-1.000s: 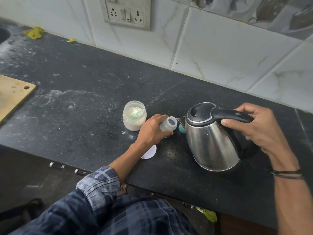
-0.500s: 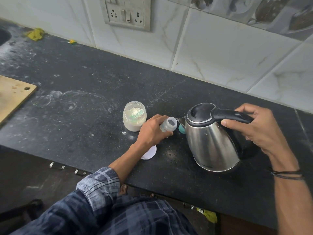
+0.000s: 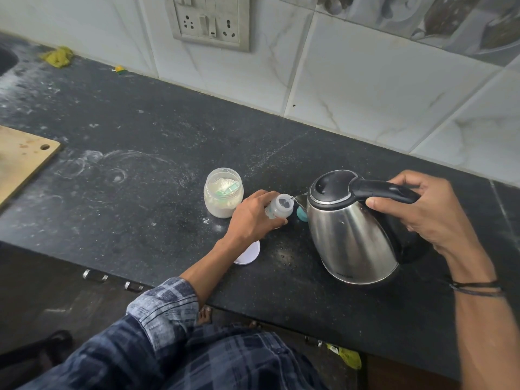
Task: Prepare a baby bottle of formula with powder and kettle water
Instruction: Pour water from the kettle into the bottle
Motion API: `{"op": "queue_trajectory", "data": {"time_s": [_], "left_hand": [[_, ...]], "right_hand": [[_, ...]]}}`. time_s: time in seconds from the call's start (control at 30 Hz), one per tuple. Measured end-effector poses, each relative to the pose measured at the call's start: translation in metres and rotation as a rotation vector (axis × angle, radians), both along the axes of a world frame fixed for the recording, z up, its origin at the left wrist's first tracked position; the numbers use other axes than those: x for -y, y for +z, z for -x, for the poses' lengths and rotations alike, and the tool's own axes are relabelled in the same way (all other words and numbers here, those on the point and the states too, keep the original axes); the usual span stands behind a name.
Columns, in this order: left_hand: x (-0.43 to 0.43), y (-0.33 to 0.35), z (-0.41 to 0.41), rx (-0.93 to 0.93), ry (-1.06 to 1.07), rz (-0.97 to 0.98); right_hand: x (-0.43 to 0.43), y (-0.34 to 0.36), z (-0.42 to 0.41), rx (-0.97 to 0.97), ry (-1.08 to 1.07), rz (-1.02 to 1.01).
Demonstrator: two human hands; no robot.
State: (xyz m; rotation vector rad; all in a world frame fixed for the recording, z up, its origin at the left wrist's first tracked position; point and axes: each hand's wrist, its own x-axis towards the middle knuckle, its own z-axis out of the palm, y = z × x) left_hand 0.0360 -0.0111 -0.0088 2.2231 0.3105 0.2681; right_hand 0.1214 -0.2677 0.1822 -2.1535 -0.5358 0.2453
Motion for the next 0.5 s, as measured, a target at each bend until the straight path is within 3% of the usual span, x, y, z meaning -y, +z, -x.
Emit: {"op": "queue_trajectory", "data": {"time_s": [0.5], "left_hand": [[-0.0002,0.0001,0.0000,0.009,-0.006,-0.005]], "right_hand": [[-0.0001,-0.0002,-0.0005,0.004,0.000,0.005]]}}
